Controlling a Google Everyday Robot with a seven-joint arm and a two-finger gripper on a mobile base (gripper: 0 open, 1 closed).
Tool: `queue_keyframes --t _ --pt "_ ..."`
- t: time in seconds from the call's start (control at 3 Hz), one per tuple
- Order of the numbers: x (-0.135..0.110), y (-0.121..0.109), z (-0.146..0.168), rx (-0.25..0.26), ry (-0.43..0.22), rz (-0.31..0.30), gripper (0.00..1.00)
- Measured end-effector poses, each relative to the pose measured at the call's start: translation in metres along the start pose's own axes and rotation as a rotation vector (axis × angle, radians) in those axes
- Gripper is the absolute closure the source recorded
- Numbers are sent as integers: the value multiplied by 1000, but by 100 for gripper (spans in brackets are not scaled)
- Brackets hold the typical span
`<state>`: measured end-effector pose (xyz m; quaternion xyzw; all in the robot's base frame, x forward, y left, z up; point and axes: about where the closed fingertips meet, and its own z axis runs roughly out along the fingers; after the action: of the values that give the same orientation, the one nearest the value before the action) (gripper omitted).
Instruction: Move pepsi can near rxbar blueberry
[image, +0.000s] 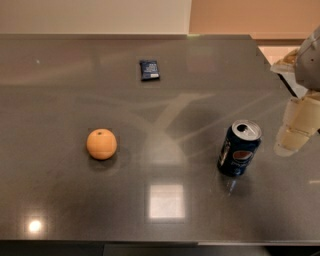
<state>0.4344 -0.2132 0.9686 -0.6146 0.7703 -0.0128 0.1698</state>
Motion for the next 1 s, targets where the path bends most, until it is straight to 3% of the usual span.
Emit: queue_keyframes --t 1.0 --pt "-6 29 55 -140 -188 -87 0"
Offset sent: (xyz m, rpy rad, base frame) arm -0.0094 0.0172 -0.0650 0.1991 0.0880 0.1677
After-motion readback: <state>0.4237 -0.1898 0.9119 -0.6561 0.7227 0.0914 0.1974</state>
